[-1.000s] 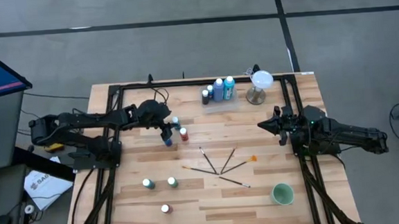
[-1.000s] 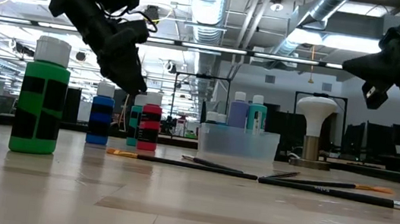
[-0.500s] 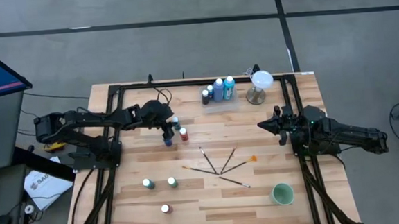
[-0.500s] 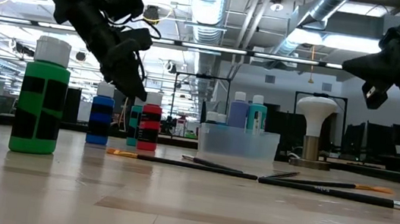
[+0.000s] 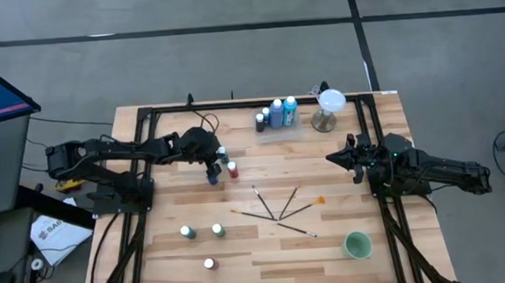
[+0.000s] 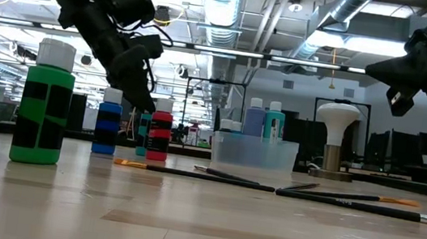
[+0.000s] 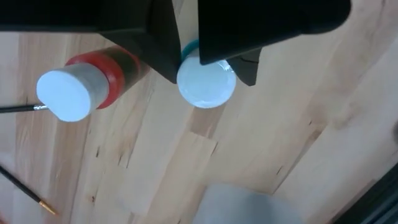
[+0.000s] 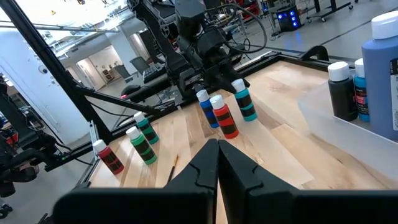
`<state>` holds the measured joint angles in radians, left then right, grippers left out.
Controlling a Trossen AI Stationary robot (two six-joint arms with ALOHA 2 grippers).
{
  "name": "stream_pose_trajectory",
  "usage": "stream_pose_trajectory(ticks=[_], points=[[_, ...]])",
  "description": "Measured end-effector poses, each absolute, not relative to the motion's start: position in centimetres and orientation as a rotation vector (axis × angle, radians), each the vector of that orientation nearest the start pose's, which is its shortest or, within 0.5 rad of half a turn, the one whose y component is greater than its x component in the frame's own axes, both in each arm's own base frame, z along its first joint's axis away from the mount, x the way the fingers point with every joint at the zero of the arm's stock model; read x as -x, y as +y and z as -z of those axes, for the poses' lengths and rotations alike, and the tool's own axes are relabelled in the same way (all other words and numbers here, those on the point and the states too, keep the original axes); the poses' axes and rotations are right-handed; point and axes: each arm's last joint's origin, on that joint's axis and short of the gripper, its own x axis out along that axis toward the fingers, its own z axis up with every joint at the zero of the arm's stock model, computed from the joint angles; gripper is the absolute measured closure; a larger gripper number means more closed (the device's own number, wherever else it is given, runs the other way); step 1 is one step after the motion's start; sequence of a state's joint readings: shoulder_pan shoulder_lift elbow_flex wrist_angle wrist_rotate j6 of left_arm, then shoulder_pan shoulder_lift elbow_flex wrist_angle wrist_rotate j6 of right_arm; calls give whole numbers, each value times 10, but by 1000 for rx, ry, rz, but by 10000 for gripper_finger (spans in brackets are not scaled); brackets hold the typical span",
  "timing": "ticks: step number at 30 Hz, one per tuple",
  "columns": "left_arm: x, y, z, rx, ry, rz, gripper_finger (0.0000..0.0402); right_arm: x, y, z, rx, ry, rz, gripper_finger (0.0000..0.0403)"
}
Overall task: Pick & Place Paint Supplies
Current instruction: Put the light blue paint bottle into the transparent bin
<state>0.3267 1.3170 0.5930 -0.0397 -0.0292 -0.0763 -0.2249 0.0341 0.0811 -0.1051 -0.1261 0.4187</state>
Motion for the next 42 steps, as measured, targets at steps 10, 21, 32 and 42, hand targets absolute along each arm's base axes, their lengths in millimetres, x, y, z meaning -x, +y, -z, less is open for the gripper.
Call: stream_pose_trajectory(ticks=[10, 21, 32, 42], points=[[-242, 83, -200, 236, 671, -388, 401, -93, -17, -178, -429, 39, 110, 400], [-258, 89, -246, 207, 580, -407, 401, -93, -18, -178, -429, 40, 111, 400], [-271, 105, -311, 206, 372, -457, 401, -93, -18, -178, -429, 40, 111, 400], [-316, 125, -307, 213, 382, -471, 401, -93, -18, -178, -420, 40, 116, 400]])
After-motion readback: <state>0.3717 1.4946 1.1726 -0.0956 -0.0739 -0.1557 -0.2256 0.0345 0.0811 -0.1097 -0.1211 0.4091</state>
